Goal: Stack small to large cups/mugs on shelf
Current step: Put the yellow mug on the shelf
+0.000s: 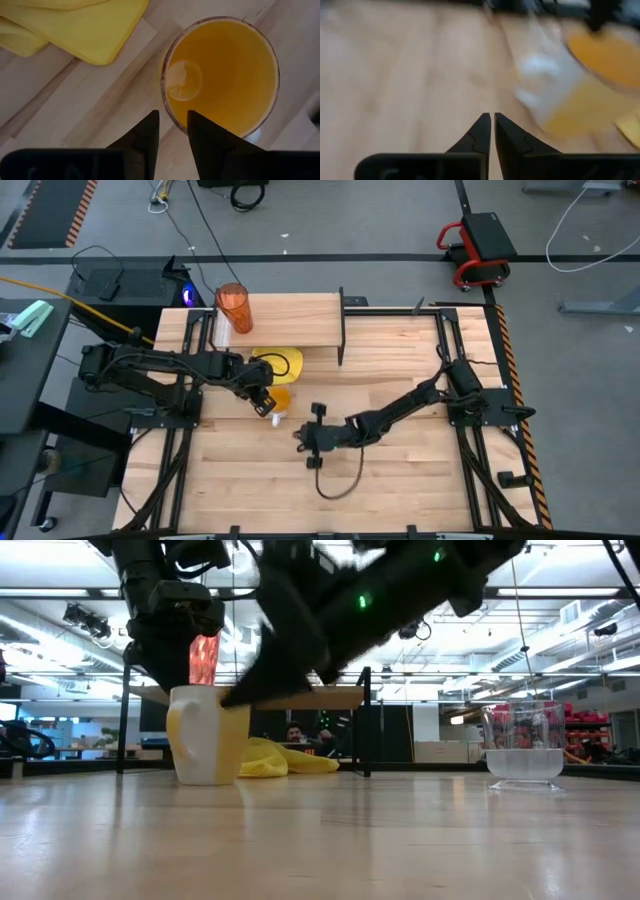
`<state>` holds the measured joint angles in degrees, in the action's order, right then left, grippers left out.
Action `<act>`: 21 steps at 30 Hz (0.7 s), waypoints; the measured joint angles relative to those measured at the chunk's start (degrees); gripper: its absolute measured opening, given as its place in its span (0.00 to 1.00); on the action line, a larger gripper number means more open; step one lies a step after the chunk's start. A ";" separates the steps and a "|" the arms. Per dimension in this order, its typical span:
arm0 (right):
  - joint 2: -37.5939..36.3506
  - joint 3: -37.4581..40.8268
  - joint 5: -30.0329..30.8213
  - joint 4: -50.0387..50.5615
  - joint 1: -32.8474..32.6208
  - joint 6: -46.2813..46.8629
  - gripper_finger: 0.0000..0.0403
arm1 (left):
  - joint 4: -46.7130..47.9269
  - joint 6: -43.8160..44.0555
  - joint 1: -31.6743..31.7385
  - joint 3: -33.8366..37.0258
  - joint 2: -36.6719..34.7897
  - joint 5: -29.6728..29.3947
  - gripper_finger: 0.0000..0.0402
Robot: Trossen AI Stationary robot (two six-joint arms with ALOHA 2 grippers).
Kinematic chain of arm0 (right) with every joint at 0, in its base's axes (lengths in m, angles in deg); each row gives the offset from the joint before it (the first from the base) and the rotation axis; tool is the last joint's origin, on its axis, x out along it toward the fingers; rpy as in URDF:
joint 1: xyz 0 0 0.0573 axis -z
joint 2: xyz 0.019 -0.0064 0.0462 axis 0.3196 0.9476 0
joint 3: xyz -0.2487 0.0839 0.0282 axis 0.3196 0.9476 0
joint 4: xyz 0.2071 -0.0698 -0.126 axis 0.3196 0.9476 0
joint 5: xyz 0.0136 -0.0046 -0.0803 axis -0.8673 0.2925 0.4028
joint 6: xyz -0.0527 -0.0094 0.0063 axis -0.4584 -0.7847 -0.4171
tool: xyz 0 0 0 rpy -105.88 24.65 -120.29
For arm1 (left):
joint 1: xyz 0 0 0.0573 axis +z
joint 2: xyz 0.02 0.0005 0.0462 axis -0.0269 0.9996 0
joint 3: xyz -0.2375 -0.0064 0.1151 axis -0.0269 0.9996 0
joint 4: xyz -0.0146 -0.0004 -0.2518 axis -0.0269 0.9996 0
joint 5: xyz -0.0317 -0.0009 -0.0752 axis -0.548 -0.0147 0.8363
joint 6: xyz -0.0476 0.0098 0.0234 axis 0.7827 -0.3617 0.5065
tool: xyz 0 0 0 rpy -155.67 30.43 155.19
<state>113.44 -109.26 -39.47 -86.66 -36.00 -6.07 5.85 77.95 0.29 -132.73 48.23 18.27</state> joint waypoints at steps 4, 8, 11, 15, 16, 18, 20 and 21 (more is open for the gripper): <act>1.62 0.03 -4.04 -7.36 0.76 -4.09 0.11 | -0.59 0.27 -0.17 0.00 0.00 0.00 0.27; 1.62 0.47 -5.38 -8.21 3.44 -1.26 0.17 | -0.62 0.26 -0.17 0.02 -0.02 0.02 0.27; 1.66 2.52 -6.39 -13.31 5.02 0.35 0.23 | -0.67 0.26 -0.17 0.02 -0.02 0.01 0.27; 1.70 8.13 -6.97 -21.75 5.68 3.48 0.28 | -0.90 0.25 -0.20 0.02 -0.04 0.01 0.27; 1.78 9.25 -6.97 -23.87 5.57 4.01 0.29 | -0.96 0.25 -0.18 0.00 -0.04 0.00 0.27; 1.73 10.06 -6.87 -26.99 4.88 4.69 0.30 | -1.00 0.25 -0.17 0.02 -0.04 0.00 0.27; 1.60 10.00 -5.85 -27.14 4.04 4.17 0.30 | -1.19 0.27 -0.17 0.02 -0.04 -0.02 0.27; 1.64 9.70 -5.23 -26.64 3.72 3.42 0.30 | -1.20 0.27 -0.17 0.02 -0.04 0.00 0.27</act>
<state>115.07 -99.57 -44.70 -113.30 -32.28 -2.65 4.65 78.22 0.11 -132.71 48.19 18.27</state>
